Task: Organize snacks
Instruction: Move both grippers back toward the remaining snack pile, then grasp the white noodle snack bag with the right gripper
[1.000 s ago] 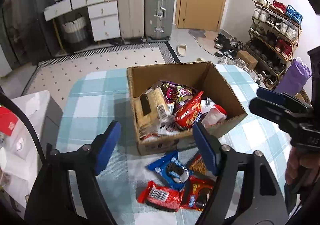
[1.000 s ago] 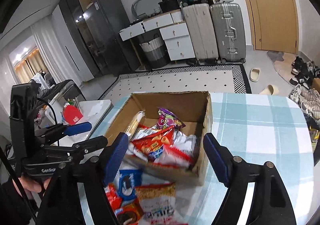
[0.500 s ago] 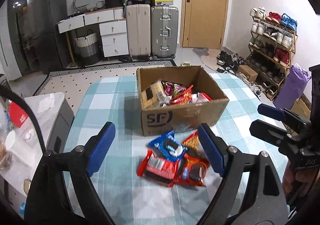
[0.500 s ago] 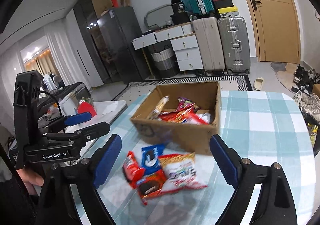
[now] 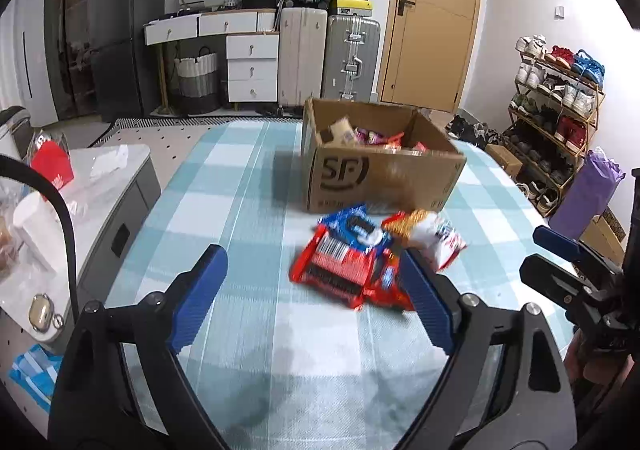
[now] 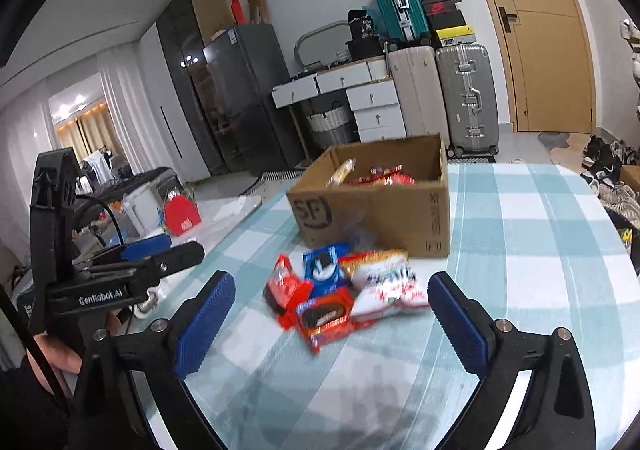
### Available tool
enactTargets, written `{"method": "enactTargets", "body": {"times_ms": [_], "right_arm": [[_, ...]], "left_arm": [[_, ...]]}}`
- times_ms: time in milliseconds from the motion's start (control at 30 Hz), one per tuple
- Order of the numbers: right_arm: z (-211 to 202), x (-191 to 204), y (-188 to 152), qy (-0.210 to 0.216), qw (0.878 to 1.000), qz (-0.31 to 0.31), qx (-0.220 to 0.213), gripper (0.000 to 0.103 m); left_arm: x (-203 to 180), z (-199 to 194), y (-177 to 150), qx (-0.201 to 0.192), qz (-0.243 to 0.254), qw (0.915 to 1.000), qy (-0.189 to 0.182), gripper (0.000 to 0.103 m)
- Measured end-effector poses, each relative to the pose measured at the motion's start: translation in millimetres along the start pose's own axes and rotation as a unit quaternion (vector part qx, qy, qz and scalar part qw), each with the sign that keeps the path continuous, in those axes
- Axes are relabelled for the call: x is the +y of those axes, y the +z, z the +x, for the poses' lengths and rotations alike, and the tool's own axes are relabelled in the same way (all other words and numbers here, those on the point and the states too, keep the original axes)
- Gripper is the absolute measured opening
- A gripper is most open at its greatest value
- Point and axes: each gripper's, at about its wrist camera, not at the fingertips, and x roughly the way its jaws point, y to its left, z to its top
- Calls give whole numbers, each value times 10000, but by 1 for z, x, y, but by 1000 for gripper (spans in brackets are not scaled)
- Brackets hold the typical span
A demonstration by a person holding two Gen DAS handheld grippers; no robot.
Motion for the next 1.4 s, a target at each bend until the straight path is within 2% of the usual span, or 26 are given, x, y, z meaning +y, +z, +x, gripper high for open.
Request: {"method": "enactTargets", "body": {"times_ms": [133,333,567,767,900,1033,1133,1267,1400], "right_arm": [[3,1,-16,-53,9999,-14,91,99],[12,-9,-35,-78,9993,189,315,99],[35,-27,-37,-163,9978,390,515,99],[59,-36,-26,-248,9975,273,604,99],[79,-42,-13,-313,9969,149,713,99],[104,-45,0,-380,9948,-81,938,99],[130,-47,5,-477,9902,-296,1276,99],[155,-54,8,-364,9864,-332,1566,99],[168,-65,11,-279,9853,-70,1682,99]], "left_arm": [[4,12,-17,189,-195,9996,-121,87],[6,33,-37,311,-172,9994,-38,87],[7,64,-47,573,-281,9980,-25,87],[12,82,-50,624,-304,9975,92,87],[18,86,-49,615,-463,9969,-151,87],[18,84,-49,526,-474,9973,-200,89],[18,82,-49,469,-450,9977,-170,102],[17,76,-50,347,-429,9983,-200,102],[17,76,-51,369,-428,9983,-150,102]]}}
